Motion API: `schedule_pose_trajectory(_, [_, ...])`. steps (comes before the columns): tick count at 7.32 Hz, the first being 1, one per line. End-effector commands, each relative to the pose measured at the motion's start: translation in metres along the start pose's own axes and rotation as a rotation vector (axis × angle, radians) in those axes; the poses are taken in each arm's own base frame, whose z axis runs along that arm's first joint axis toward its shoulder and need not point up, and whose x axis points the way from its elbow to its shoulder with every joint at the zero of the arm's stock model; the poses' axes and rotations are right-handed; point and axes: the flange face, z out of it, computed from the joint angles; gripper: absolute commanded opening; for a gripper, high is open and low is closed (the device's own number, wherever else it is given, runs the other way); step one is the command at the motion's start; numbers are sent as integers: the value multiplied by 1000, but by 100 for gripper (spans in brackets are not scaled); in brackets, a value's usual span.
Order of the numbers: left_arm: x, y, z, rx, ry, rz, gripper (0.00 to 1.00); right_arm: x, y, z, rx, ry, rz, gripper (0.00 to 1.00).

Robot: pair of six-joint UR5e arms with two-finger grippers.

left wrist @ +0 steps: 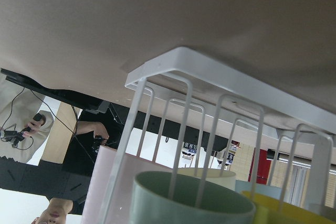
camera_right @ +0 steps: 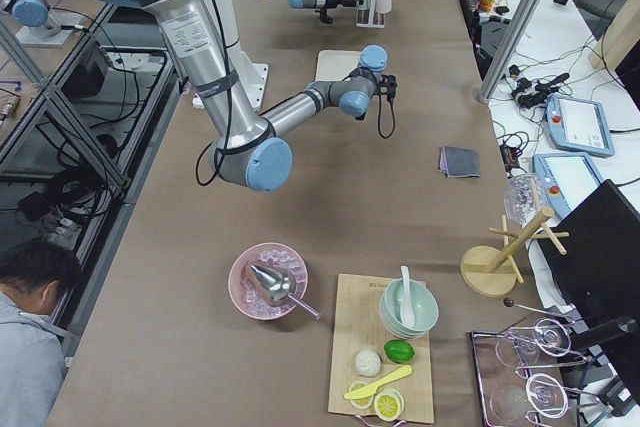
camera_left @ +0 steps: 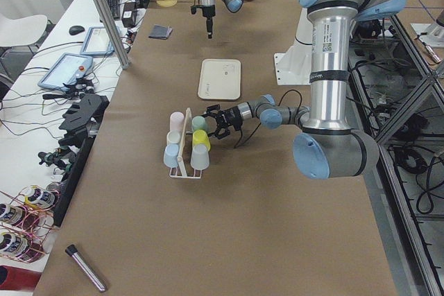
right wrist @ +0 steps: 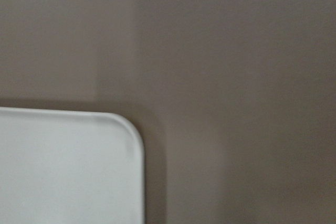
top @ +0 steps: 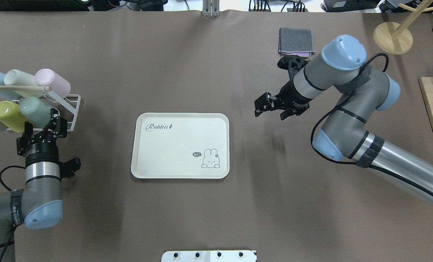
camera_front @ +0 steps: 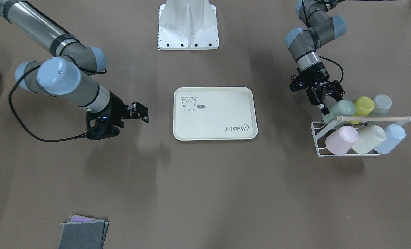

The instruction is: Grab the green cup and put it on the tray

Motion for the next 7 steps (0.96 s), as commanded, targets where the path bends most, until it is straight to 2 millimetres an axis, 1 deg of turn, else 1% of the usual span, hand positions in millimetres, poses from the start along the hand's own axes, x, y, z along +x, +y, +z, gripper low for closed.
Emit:
schedule_pose_trajectory(1, [-4, 0, 2, -3, 1, 21, 97, 67, -6, -58, 56, 17, -87, 98])
schedule_pose_trajectory(2, [-10, 1, 3, -6, 1, 17, 97, 106, 13, -82, 76, 39, -127, 98])
schedule_pose_trajectory(3, [-10, -1, 5, -9, 3, 18, 97, 151, 29, -108, 95, 70, -151, 98])
schedule_pose_trajectory(4, [-10, -1, 8, -14, 7, 21, 97, 180, 37, -112, 91, 97, -145, 98])
schedule_pose_trajectory(5, [-9, -1, 10, -18, 9, 22, 97, 212, 39, -123, 112, 144, -159, 99])
schedule_pose_trajectory(6, [-5, -4, 14, -24, 13, 30, 97, 264, 33, -151, 140, 210, -186, 99])
schedule_pose_trajectory(7, [-6, -3, 14, -24, 12, 24, 96, 328, 32, -180, 137, 282, -191, 99])
